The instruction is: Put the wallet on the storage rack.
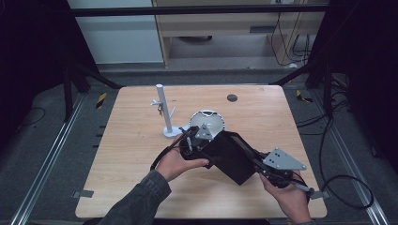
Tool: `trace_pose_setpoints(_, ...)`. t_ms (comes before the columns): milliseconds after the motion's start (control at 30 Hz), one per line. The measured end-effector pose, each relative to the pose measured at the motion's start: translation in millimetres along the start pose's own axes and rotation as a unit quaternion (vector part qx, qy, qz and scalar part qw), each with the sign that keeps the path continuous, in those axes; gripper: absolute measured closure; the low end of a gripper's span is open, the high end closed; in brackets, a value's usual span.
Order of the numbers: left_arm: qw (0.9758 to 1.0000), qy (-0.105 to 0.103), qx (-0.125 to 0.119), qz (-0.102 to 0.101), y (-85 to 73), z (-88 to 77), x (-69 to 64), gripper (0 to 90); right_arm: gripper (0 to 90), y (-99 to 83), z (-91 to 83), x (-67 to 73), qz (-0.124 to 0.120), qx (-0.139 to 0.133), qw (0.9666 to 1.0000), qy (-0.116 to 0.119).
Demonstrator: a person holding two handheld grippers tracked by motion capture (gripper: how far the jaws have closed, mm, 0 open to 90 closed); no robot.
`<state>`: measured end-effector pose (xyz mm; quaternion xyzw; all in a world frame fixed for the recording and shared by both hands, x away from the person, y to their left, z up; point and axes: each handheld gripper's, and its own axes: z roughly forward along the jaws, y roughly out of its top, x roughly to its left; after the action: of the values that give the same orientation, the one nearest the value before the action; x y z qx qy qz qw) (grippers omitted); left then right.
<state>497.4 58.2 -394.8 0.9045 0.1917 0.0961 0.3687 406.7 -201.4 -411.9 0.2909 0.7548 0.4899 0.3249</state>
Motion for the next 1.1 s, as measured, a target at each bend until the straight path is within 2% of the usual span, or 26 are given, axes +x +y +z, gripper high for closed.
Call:
trace_pose_setpoints(167, 0.9997, -0.025, 0.004, -0.003, 2.9, 3.1, 2.9, 25.9, 83.6, 0.3, -0.6, -0.5, 0.006, -0.008, 0.9999, 0.002)
trace_pose_setpoints(267, 0.9994, -0.035, 0.007, 0.002, 7.7, 2.7, 4.7, 37.6, 83.6, -0.5, -0.2, -0.9, 0.008, -0.012, 0.9999, 0.004)
trace_pose_setpoints(333, 0.9991, -0.041, 0.011, 0.003, 11.2, -0.5, 6.4, 55.4, 83.5, -2.4, 0.6, -0.5, 0.009, -0.011, 0.9999, 0.006)
trace_pose_setpoints(400, 0.9980, -0.061, 0.008, -0.011, 14.1, -5.5, 9.0, 67.8, 83.1, -5.8, 1.0, 0.2, 0.011, -0.012, 0.9998, 0.007)
trace_pose_setpoints(467, 0.9961, -0.082, -0.012, -0.028, 16.2, -13.0, 11.1, 77.5, 81.9, -9.6, 0.6, 1.2, 0.013, -0.009, 0.9998, 0.010)
trace_pose_setpoints(500, 0.9961, -0.083, -0.015, -0.026, 18.6, -17.2, 10.4, 79.9, 79.9, -11.5, 0.2, 1.7, 0.011, -0.007, 0.9998, 0.011)
trace_pose_setpoints(633, 0.9981, -0.061, 0.005, -0.003, 29.7, -26.7, 3.9, 80.7, 67.8, -17.2, 1.4, 8.0, 0.013, -0.007, 0.9994, 0.033)
trace_pose_setpoints(700, 0.9987, -0.045, 0.021, 0.012, 36.7, -31.3, 1.0, 80.8, 56.5, -18.1, 3.0, 12.4, 0.014, -0.001, 0.9988, 0.046)
trace_pose_setpoints(767, 0.9987, -0.032, 0.034, 0.021, 43.0, -35.1, -0.2, 80.8, 44.7, -20.8, 7.2, 17.5, 0.011, 0.019, 0.9973, 0.070)
trace_pose_setpoints(867, 0.9983, -0.023, 0.046, 0.026, 50.2, -40.7, 1.7, 80.9, 36.1, -26.8, 11.0, 23.0, 0.015, 0.042, 0.9951, 0.088)
trace_pose_setpoints(933, 0.9984, -0.018, 0.049, 0.024, 53.5, -45.9, 4.7, 80.9, 28.2, -31.0, 12.6, 22.8, 0.018, 0.049, 0.9949, 0.086)
trace_pose_setpoints(1000, 0.9986, -0.017, 0.045, 0.021, 56.1, -51.2, 7.3, 80.9, 26.2, -34.0, 12.7, 20.8, 0.022, 0.047, 0.9957, 0.077)
trace_pose_setpoints(1100, 0.9987, -0.008, 0.046, 0.021, 60.3, -58.3, 10.5, 80.9, 19.6, -40.4, 14.0, 15.2, 0.040, 0.045, 0.9960, 0.067)
